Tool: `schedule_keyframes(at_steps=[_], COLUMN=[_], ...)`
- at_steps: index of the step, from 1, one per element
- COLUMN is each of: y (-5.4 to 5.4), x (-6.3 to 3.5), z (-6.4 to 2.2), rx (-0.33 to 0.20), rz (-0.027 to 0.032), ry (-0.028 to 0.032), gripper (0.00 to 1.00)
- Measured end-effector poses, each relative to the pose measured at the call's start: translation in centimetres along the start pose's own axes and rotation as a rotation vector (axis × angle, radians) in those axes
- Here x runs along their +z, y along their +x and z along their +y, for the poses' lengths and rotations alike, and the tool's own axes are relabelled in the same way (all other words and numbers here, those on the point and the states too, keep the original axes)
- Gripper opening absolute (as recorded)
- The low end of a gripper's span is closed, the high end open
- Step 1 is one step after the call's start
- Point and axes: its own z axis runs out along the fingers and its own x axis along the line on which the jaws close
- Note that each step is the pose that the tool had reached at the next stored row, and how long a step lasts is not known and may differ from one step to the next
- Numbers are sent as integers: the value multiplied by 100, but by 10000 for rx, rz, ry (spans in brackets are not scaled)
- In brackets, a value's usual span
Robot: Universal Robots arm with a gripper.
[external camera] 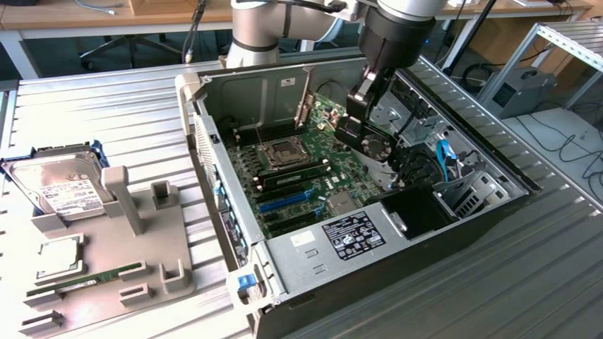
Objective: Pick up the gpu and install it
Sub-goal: 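Insert the gpu into the slot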
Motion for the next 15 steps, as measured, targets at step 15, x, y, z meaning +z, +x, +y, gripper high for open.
schedule_keyframes(at_steps=[15], y=[0], x=[0], z=[0], rx=[-488], rz=[9], ry=[-13], gripper=[26])
